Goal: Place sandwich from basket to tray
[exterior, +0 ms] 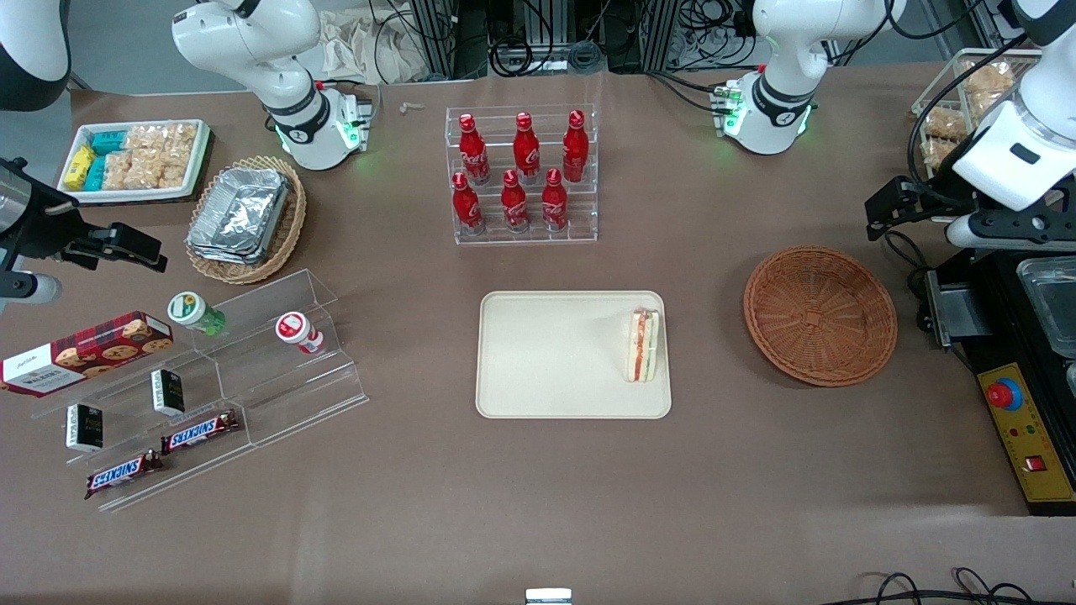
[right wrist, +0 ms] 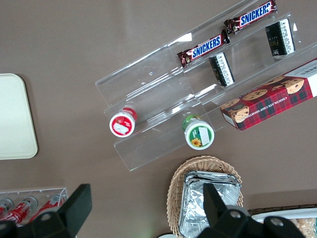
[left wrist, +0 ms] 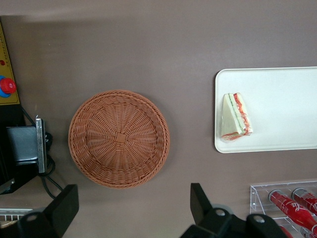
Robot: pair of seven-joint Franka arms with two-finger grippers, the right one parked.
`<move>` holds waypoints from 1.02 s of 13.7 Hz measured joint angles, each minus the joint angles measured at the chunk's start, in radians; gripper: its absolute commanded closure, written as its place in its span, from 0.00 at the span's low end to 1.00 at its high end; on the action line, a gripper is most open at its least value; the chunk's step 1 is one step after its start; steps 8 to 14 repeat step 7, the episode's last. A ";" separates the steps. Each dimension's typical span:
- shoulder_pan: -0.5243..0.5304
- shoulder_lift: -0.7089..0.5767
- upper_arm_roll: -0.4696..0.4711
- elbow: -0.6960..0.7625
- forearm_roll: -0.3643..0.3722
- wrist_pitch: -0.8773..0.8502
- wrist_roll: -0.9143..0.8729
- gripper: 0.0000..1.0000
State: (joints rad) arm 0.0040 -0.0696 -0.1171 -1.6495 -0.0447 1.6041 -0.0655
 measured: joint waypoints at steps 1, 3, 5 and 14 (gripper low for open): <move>0.000 0.000 0.000 -0.003 0.000 0.000 0.000 0.00; 0.000 0.001 0.000 -0.008 0.000 0.000 0.000 0.00; 0.000 0.003 0.000 -0.010 0.000 0.000 0.000 0.00; 0.000 0.005 0.000 -0.010 0.000 -0.001 0.000 0.00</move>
